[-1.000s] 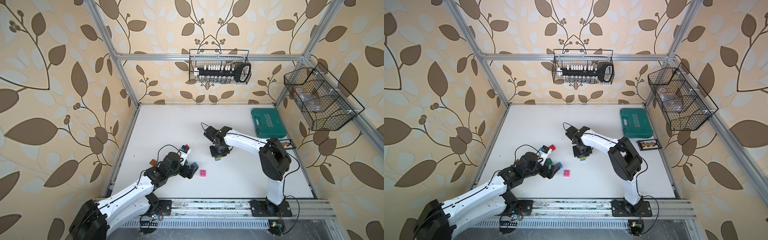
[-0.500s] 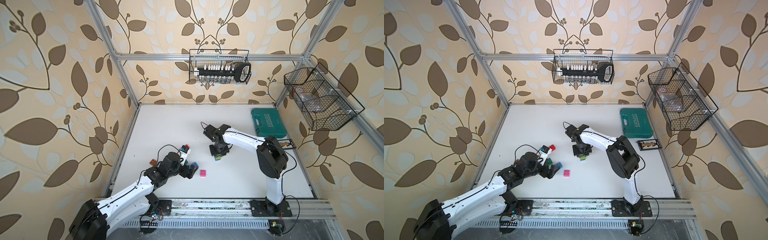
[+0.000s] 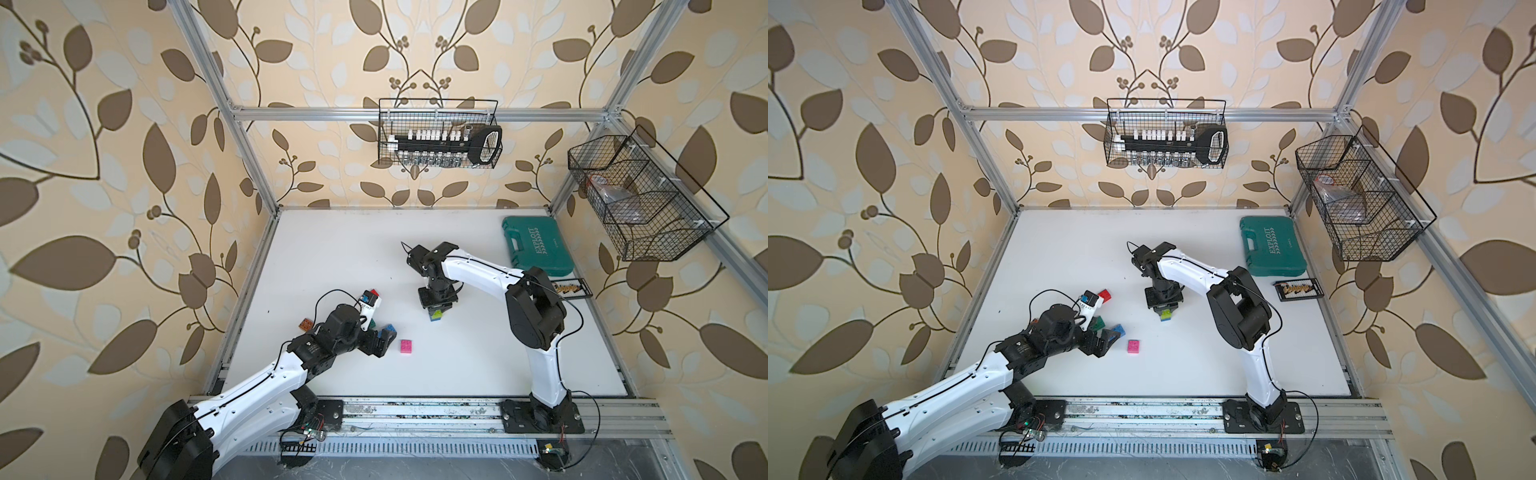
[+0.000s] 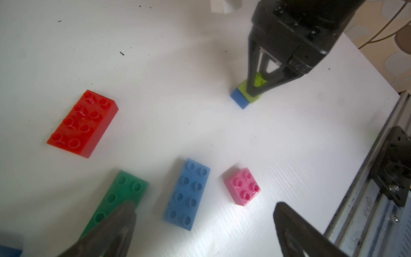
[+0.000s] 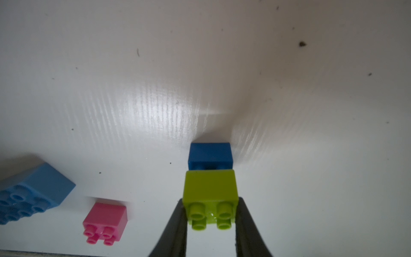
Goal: Assemble a spoon with lego
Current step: Assemble the lego brick with the lego brick.
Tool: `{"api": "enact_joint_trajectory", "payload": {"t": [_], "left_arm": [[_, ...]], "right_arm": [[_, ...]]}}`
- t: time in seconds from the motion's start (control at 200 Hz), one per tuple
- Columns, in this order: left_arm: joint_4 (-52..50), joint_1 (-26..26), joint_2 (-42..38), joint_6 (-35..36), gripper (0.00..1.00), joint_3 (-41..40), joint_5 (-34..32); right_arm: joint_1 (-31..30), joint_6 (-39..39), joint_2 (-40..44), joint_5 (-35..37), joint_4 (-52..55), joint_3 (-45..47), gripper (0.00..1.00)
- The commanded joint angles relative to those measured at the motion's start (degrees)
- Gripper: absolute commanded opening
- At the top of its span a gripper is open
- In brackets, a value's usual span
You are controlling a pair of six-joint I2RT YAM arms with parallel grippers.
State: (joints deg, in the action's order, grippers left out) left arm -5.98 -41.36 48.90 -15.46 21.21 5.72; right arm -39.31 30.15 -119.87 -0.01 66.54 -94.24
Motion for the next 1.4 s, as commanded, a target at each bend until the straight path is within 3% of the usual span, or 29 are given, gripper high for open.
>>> {"api": "enact_joint_trajectory", "payload": {"t": [0.0,0.85,1.14,1.394], "left_arm": [[1.0,-0.6,-0.6,-0.6,0.99,0.2,-1.1],[0.9,-0.6,-0.2,-0.7,0.99,0.3,-1.5],[0.9,-0.6,0.0,-0.7,0.99,0.4,-1.6],[0.8,-0.6,-0.2,-0.9,0.99,0.3,-1.7]], "right_arm": [[0.1,-2.4,-7.1,1.5,0.0,1.7,0.16],[0.1,-4.9,-8.8,2.5,7.1,-8.4,0.17],[0.0,-4.8,-8.0,3.2,6.8,-9.5,0.29],[-0.4,-4.6,-6.8,3.7,6.7,-10.0,0.34]]}}
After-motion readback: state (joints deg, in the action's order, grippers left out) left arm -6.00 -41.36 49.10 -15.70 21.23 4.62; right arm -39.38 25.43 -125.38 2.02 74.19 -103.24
